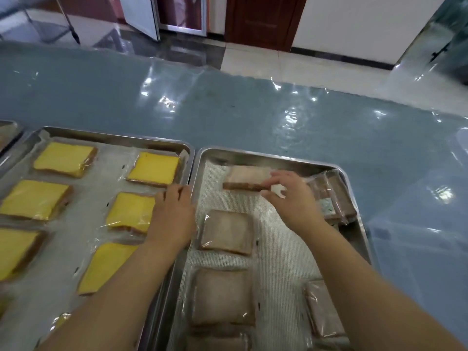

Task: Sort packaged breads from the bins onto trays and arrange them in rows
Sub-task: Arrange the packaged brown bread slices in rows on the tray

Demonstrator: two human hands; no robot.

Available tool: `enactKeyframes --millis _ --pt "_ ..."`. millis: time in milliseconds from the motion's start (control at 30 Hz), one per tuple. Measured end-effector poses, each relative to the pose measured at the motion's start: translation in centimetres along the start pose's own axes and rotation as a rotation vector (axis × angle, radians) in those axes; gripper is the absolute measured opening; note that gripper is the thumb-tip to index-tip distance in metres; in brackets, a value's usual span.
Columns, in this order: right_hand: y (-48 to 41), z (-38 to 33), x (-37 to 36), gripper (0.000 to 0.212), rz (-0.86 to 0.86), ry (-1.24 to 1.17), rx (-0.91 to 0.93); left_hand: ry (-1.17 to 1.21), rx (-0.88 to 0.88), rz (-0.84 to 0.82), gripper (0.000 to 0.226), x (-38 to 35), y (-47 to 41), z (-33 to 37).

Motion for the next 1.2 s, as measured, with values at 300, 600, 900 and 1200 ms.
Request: enactKeyframes --millis 300,600,900,1200 --pt "-1.6 4.8 -3.6 0.070 -0.114 0.045 -0.349 0.147 0.080 -0.175 0.037 -3.1 0.4 -0.6" --pt "-3.7 2.8 -5.6 0.046 -0.100 0.033 -0.197 0.220 0.104 -0.171 0.039 -3.0 0.6 -0.7" --pt "-0.9 2.3 -2.1 0.046 -0.123 0.173 -0.154 0.047 0.005 -0.288 0.049 -2.6 0.2 0.4" --pt "3.8 4.9 8.9 0.022 0.289 0.281 -0.141 0.129 -0.264 -0.385 0.045 0.1 -1.7 9.3"
Point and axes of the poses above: each hand's wrist, its own y-axis away from the middle knuckle, its own x-axis out of the back of the hand, z = x × y, the point moved 5 cm from there along -y, towards the middle knuckle, and after that the axes turned 15 degrees about -y, right-handed, at the moved point
